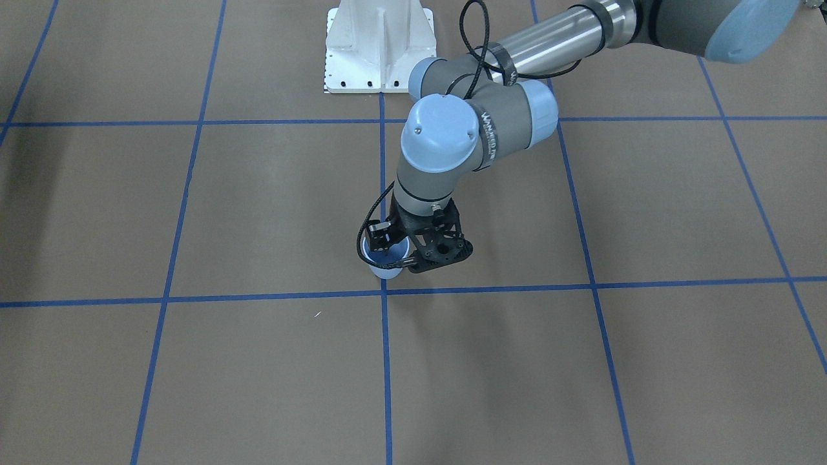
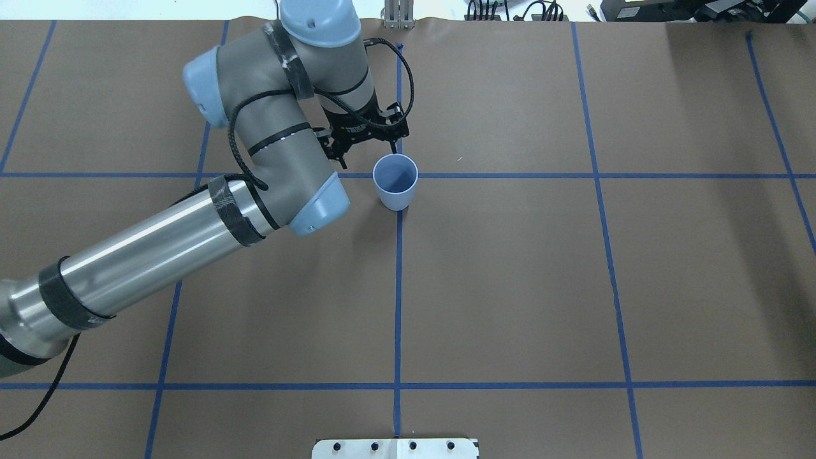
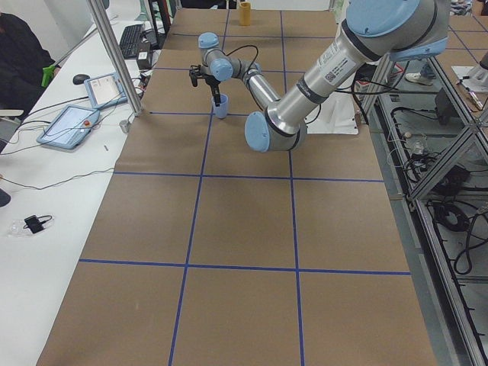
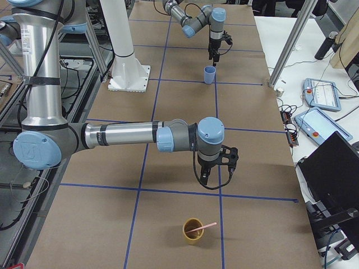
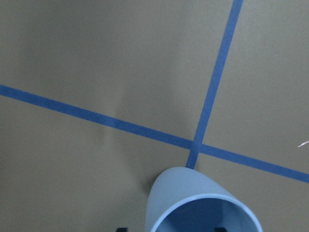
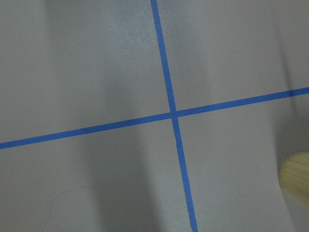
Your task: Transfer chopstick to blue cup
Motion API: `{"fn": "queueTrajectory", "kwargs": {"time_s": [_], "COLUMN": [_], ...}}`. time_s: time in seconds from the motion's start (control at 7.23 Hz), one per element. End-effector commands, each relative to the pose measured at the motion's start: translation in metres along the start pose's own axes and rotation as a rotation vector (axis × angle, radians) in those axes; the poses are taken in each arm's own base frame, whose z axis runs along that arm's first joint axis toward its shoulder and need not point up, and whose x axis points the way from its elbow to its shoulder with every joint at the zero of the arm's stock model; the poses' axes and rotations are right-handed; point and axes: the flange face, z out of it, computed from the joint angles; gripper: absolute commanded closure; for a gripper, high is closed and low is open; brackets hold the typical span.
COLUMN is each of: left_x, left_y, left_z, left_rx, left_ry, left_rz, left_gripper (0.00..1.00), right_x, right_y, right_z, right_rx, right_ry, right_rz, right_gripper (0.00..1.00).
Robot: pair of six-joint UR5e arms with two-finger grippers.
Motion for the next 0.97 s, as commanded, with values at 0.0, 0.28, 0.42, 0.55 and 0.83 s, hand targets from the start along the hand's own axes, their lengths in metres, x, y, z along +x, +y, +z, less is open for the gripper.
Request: {"fn": "queueTrajectory", "kwargs": {"time_s": [0.0,0.28,0.42,0.55,0.83], "left_x": [-0.071,-0.098,-0.098,-0.099,-0.101], "left_y": [-0.028,-0.044,-0.042,-0.042,-0.043], "left_z": [-0.078,-0.1,-0.104,-0.104,-0.103], "left_rx": [0.055,0.046,0.049,0.049,0.048], "left_ry": [-0.055,-0.045,-0.039,-0.043,-0.046], "left_rz": [0.101,0.126,0.129,0.127,0.123], "left_gripper": [0.01,0.01,0.01,0.01,0.01], "right_x": [0.02,0.09,0.124,0.135,0.147], "right_y": [0.001,0.009,0.013,0.014,0.015], "right_z": [-0.005,0.005,0.005,0.007,0.019], "right_rx": [0.006,-0.016,-0.009,-0.02,-0.042], "right_ry": [0.014,0.02,0.024,0.059,0.063], "right_rz": [-0.101,-0.093,-0.049,-0.127,-0.186], "right_gripper": [0.0,0.0,0.0,0.0,0.0]}}
